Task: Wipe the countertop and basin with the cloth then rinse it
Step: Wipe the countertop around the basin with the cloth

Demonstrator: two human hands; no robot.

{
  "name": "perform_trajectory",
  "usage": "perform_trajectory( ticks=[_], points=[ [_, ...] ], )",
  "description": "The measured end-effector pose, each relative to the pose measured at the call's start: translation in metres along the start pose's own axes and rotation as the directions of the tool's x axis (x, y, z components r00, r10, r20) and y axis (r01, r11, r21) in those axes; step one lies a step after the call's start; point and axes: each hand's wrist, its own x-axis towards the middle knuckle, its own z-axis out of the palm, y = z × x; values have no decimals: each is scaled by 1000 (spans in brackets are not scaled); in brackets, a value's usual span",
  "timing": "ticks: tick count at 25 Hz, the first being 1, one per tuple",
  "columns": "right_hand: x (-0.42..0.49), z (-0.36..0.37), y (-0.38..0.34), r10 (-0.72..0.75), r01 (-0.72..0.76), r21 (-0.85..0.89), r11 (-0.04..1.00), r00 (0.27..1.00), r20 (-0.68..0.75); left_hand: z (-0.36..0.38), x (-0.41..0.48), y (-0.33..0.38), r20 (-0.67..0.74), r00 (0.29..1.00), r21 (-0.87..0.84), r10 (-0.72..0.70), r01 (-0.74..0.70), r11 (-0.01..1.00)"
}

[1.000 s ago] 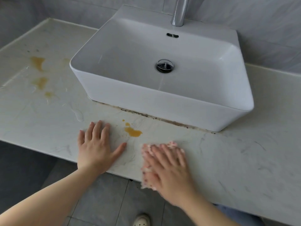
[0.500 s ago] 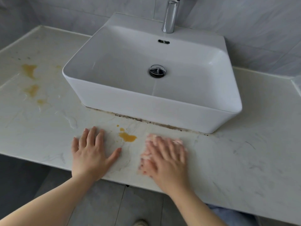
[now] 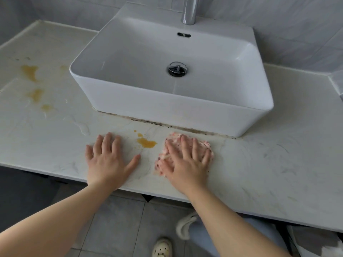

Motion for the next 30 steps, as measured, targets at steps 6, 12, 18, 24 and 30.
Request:
perform_trajectory(
  ticks=[6,12,18,24,30],
  points=[
    [-46,-9,122,508,-508,-27,861,861,-25,-1,-1,1,-6,1000,27,7,-7,1000],
    [8,-7,5,263,-264,102,959,965,19,-3,0,-1,-11,1000,-7,-1,1,1000],
    [21,6,-26,-112,112,-7,994,986,-123,-8,4,-20,14,996,-46,83,-82,996],
    [27,-3,-29,336,-337,65,939,942,17,-14,9,-57,106,947,20,303,-307,952],
    [33,5,-100,-149,150,2,989,986,-79,-18,19,-69,40,913,-30,405,-404,914]
  ],
)
